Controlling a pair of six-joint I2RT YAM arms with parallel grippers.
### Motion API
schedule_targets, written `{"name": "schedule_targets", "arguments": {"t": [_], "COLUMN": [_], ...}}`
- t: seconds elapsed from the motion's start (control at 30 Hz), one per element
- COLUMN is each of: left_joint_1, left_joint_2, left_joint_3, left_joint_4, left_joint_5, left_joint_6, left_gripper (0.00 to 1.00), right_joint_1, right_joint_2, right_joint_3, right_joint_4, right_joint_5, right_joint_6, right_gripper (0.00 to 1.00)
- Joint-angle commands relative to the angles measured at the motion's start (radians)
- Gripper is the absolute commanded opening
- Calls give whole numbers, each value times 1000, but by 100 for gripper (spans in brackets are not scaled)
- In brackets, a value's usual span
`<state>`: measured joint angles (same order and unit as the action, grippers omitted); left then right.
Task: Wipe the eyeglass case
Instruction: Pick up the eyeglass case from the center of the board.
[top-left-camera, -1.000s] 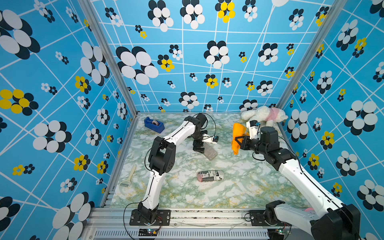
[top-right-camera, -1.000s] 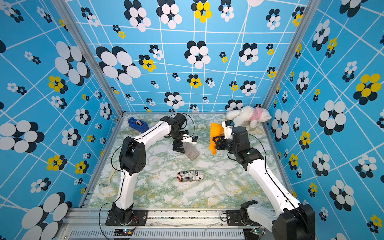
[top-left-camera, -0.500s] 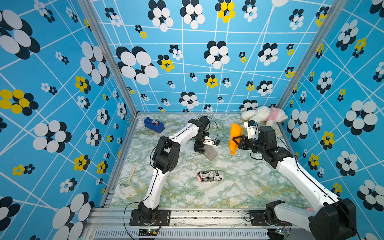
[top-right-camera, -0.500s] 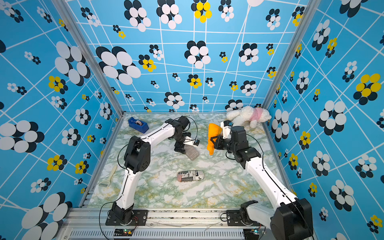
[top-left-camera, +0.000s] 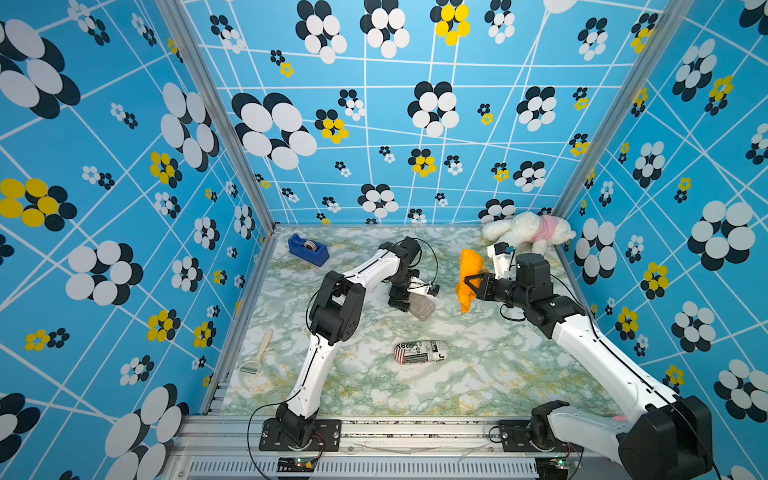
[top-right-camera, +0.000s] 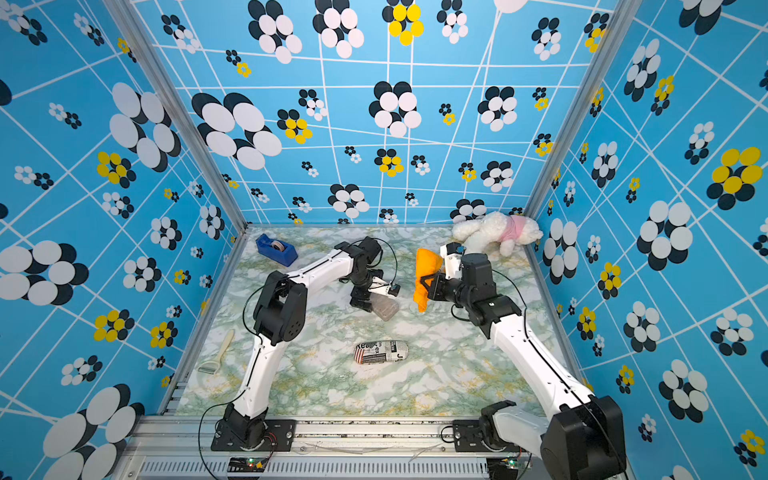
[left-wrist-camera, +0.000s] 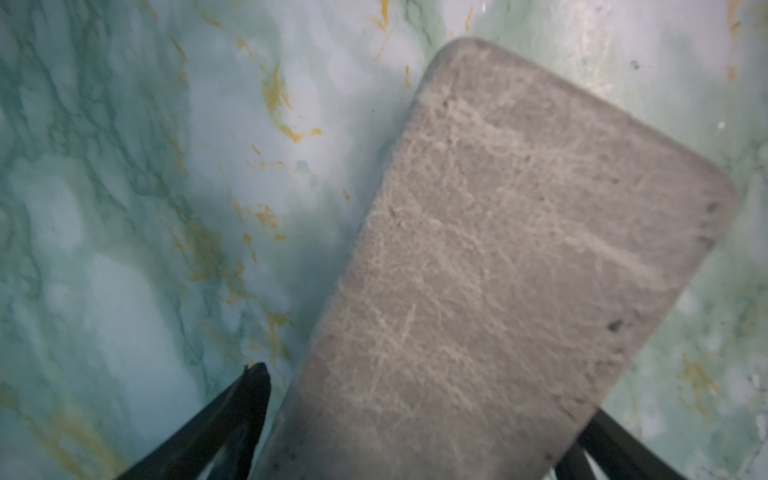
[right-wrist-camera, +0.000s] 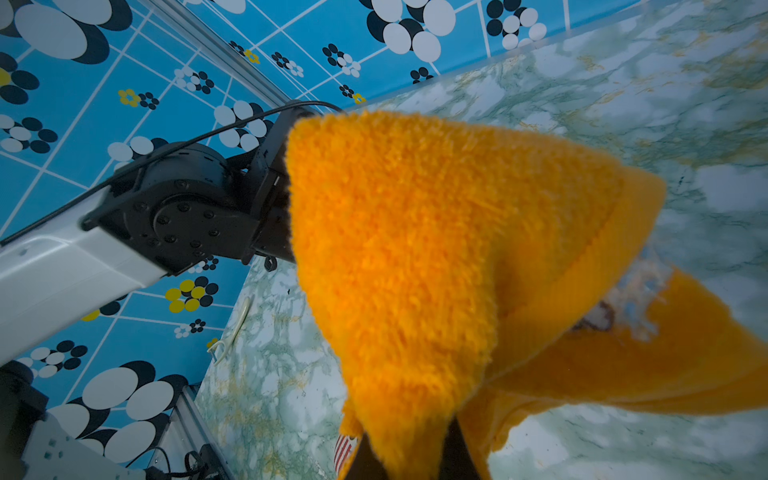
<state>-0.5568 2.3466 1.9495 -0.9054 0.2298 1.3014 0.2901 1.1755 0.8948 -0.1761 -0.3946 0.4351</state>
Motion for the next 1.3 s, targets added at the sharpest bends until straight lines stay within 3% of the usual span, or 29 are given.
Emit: {"name": "schedule_targets", "arguments": {"t": [0.0,0.2,0.4,0.53,0.6,0.73,0.93,1.27], "left_joint_1": [2,-44,-93,-134,-136,-133,-75,34], "left_joint_2": [-23,-35,-16,47,62,20,-85,-123], "left_joint_3": [-28,-16,28,133,160,96,-66,-101], "left_joint_4": [-45,-62,-62,-109,-131,-109,-54,-48], "left_joint_5": [34,66,52,8,42,61,83,116], "left_joint_6": [-58,-159,-315,-462,-500,-475,-380,-292], "left_gripper": [96,85,84,83,83,92,95,100], "right_joint_1": [-9,-12,-25,-29,-30,-31,-31,-32], "right_joint_2": [-15,-41,-75,-91,-97,-108,-112,-57], "right_joint_3": [-8,-10,6,12,13,9,7,39], "right_joint_4": [0,-21,-73,-90,-94,-103,-108,-107], "right_joint_5": [-3,29,58,66,69,74,80,60], "right_joint_6": [-2,-16,-55,-58,-56,-50,-38,-22], "right_gripper": [0,0,0,0,0,0,0,0]}}
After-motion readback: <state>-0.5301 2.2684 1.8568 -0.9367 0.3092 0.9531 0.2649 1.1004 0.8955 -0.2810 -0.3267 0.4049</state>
